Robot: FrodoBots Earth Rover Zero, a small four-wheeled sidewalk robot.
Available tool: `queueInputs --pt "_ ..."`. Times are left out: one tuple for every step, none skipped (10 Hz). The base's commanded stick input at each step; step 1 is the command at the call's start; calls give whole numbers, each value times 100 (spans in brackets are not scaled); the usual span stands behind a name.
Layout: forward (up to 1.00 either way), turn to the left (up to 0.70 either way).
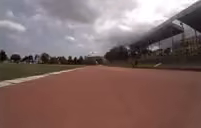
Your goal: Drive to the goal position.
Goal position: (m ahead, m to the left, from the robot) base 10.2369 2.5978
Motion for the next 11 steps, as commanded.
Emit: queueInputs --pt "45 0" --pt "45 0" --pt "45 0" --pt "45 0" --pt "45 0" --pt "45 0" --pt "45 0" --pt "45 0" --pt "45 0" --pt "45 0" --pt "45 0"
